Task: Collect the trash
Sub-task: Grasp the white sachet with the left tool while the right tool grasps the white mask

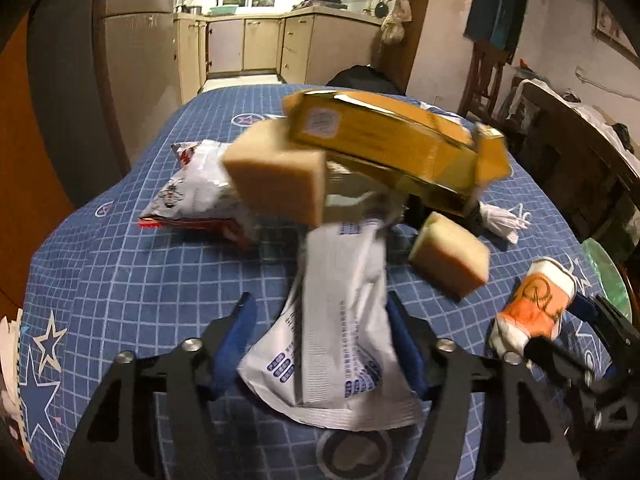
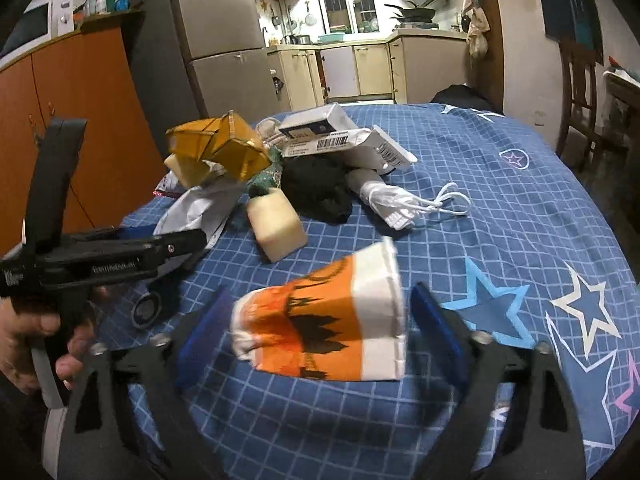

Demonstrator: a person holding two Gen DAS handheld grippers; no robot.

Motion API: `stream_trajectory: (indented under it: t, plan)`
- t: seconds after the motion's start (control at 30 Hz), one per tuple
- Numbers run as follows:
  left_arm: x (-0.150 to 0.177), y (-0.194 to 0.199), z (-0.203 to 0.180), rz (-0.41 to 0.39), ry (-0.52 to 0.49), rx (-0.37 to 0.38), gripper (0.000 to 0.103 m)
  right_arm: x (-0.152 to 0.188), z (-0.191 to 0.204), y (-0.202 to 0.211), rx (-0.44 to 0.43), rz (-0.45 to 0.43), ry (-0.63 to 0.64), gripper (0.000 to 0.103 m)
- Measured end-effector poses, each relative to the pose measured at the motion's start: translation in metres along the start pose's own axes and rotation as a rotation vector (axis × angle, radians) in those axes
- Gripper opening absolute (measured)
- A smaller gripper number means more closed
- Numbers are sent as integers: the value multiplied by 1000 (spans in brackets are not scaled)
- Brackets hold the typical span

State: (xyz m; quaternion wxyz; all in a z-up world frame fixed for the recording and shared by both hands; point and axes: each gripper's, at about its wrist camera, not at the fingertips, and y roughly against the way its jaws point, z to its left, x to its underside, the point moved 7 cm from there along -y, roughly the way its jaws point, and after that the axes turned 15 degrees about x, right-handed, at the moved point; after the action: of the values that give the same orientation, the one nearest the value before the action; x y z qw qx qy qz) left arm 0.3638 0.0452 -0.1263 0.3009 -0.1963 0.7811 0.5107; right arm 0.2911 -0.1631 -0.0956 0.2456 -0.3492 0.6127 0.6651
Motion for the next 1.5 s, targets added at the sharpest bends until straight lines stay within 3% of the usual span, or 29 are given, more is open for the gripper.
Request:
stream_trajectory:
  t: [0.1,0.23,0.3,0.33,0.57,0.63,0.67,0.7,0.77,0.97,1.1,1.17,1.3,1.5]
  plan:
    - [3,4,-4,-19,-6,-3,55,0,0,6,2,-14,-1,67]
    - [9,10,-10,-28,1,14,51,2,-3,11,-3,-3,-6,65]
    - [13,18,-9,-32,6,20,48,2,-9,14,25,-7,-7,87]
    - [15,23,-11,-33,12,27,47,2,-12,15,29,-15,-12,91]
    - [15,32,-13,-11,24,51,39,-21,-32,53,20,-137,-60,93]
    - [16,35,-13,-7,20,46,39,-36,-29,48,-8,-123,-34,84]
    - [15,34,-14,-6,18,44,39,-41,-26,43,-8,-105,-11,70]
    - [14,34,-15,-6,18,44,39,-48,-23,34,-5,-77,22,63]
    - [15,35,-16,-4,30,52,39,-61,-17,7,6,-14,97,56]
    - [21,35,-19,2,42,55,39,-75,-19,-64,69,166,222,54]
    - [21,34,-21,9,42,56,39,-66,-19,-94,70,260,248,44]
    - [20,33,-22,8,44,56,39,-68,-21,-93,73,242,221,30]
    - [21,33,-24,-1,52,59,38,-71,-26,-70,65,172,175,26]
    - [27,55,-38,-59,37,46,38,-68,-26,3,76,18,131,25]
